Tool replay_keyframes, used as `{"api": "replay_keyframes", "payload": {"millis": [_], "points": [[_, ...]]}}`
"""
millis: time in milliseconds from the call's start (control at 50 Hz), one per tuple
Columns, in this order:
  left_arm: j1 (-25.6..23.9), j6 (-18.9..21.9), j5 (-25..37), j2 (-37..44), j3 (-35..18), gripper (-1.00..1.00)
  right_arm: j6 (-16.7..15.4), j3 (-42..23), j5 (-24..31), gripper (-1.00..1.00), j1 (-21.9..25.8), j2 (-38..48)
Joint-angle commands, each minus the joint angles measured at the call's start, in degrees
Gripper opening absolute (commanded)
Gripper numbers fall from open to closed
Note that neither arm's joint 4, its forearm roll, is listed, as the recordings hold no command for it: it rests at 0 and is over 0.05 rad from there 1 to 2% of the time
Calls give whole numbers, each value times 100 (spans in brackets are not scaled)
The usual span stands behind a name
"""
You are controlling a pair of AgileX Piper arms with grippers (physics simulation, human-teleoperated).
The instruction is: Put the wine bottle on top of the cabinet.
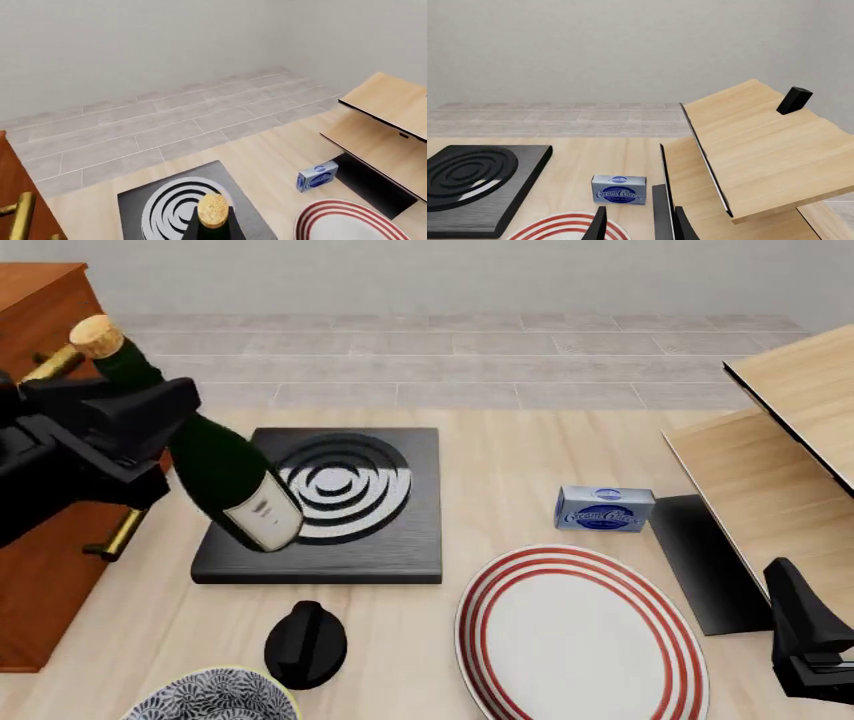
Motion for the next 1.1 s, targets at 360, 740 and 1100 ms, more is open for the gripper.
{"api": "replay_keyframes", "payload": {"millis": [360, 740, 1100], "points": [[1285, -167, 2096, -2460, -250, -100, 2, 0, 0, 100, 0, 1], [1199, 194, 2858, -2465, -737, -100, 1, 0, 0, 100, 0, 0], [1183, 553, 4010, -1712, -2107, -100, 1, 0, 0, 100, 1, 0]]}}
